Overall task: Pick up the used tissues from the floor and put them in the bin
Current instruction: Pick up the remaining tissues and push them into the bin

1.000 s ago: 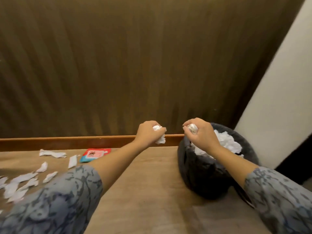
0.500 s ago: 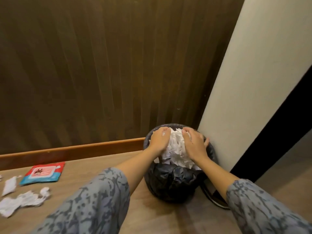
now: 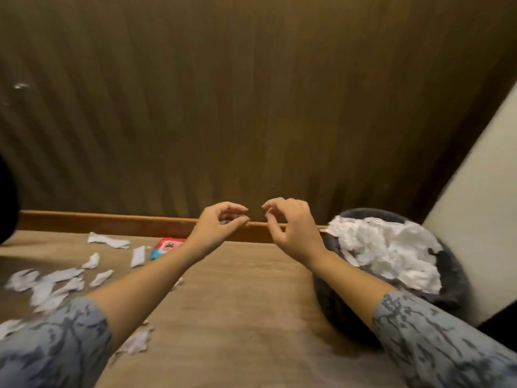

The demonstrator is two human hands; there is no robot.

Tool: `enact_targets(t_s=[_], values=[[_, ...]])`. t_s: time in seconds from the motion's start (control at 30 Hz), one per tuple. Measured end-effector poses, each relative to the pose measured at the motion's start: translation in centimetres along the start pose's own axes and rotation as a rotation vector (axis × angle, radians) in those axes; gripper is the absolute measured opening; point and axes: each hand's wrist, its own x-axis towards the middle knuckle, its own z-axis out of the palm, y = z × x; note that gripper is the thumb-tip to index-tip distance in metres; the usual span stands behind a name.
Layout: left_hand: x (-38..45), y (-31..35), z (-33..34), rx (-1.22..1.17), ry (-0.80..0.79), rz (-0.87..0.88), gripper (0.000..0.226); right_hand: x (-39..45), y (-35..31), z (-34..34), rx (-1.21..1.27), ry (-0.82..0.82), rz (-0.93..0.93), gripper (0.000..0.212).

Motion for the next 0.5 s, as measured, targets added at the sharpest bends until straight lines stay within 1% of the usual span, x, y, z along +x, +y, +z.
enact_targets(t_s=[0.1,0.2,0.27,0.37,0.43,0.5], values=[[-4.0,-1.8,-5.9,0.071,0.131,-0.017,0.014,1.1,-5.5,4.9,0.084,-0.149,-0.083,0.011],[-8.5,-4.4,-11.3,0.225,0.243,-0.023,0.01,1.9,-11.1,10.3,0.159,-0.251,-0.159,0.011],[-11.4,-6.8,-15.2,0.351,0.282,-0.056,0.009,1.8,-14.9,14.1,0.191,-0.291,-0.193,0.012],[-15.9,-9.8,-21.7,0.515,0.309,-0.124,0.009,0.6,-20.2,19.9,0.27,-0.379,-0.167,0.014],[-19.0,-11.1,-25.8,0.534,0.35,-0.189,0.008,-0.5,-23.2,23.2,0.271,-0.486,-0.179,0.017],[-22.7,-12.9,-29.7,0.518,0.414,-0.265,0.009,-1.6,-26.3,26.0,0.245,-0.632,-0.262,0.017]])
